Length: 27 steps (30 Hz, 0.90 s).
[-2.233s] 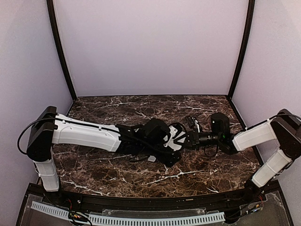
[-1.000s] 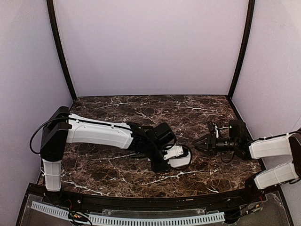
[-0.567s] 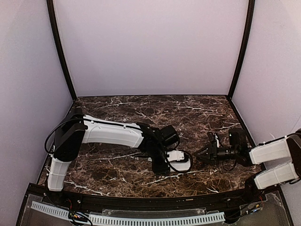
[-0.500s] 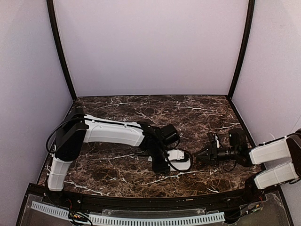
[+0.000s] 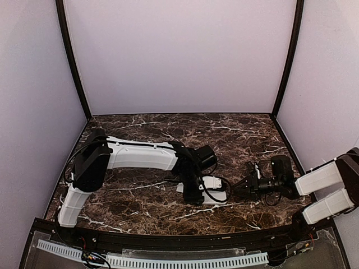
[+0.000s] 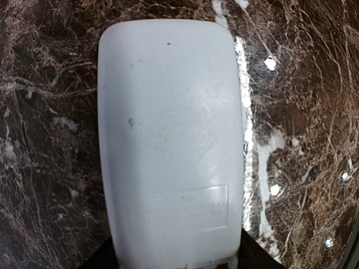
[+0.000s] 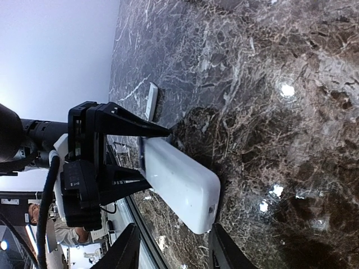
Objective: Load the batteries into the remote control
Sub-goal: Place the remote control without the battery cover at the center of the board.
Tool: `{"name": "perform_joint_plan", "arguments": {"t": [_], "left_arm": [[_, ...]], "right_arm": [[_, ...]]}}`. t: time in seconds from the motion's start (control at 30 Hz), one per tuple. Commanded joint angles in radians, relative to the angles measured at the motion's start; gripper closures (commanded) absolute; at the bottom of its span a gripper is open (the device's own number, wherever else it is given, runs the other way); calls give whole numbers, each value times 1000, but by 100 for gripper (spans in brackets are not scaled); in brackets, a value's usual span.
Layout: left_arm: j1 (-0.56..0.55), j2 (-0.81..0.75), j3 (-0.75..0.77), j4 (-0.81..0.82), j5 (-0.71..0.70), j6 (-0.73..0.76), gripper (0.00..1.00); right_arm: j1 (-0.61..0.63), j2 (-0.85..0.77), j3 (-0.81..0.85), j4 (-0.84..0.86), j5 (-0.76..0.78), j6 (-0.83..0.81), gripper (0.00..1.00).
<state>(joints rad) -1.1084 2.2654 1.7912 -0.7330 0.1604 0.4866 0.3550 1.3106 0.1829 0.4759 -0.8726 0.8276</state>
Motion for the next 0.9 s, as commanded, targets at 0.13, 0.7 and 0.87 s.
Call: {"name": "perform_joint_plan", "arguments": {"t": [0.13,0.7,0.87], "left_arm": [[5,33,16,-85,-24,-3,32],[140,-423,-404,369,-21,-391,34],[164,-452,-521,431,-104,-528,47]], "right_arm": [[7,47,-2,53,-19,-4,61],[52,222,80,93,-19,-80,60],[84,237,92,102,-10,-70,61]]}}
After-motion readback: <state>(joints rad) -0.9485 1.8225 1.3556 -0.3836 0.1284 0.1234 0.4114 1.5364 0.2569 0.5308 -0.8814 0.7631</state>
